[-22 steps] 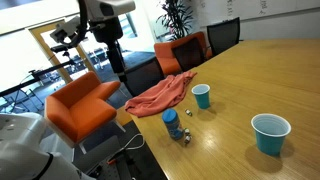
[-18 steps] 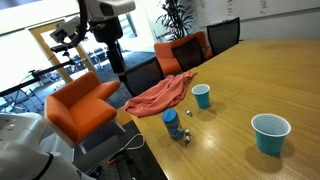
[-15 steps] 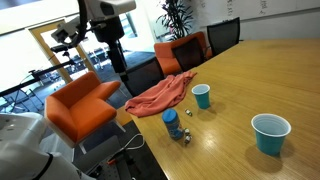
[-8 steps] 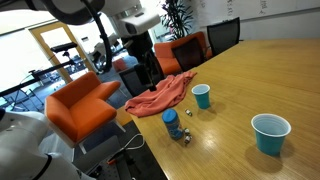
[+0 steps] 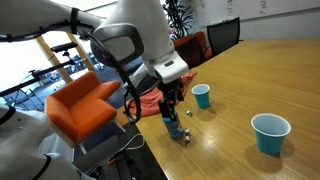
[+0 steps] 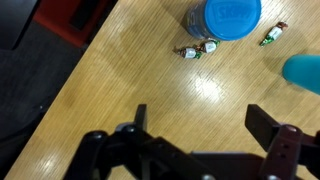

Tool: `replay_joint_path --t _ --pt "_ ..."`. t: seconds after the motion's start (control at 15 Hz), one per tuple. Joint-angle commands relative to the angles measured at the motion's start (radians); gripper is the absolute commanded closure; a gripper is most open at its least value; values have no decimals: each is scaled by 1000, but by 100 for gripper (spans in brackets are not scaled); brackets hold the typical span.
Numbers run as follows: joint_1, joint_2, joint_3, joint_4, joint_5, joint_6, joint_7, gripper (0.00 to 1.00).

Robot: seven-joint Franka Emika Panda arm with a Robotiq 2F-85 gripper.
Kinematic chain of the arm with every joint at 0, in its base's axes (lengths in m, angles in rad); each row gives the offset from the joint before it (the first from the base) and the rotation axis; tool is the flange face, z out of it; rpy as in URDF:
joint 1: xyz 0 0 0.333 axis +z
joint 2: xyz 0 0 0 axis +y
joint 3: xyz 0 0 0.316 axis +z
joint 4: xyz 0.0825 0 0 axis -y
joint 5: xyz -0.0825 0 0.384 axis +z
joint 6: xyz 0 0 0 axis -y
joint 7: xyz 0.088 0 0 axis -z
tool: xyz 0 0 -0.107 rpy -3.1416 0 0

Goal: Put two sweets in the left blue cup

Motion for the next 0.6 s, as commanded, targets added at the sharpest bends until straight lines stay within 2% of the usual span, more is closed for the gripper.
replay_joint_path --t 0.0,0.13,0.53 --pt "10 80 -10 -33 67 98 15 0" --pt "20 121 -13 -48 119 136 -5 0" --pt "51 242 1 -68 369 278 -73 0"
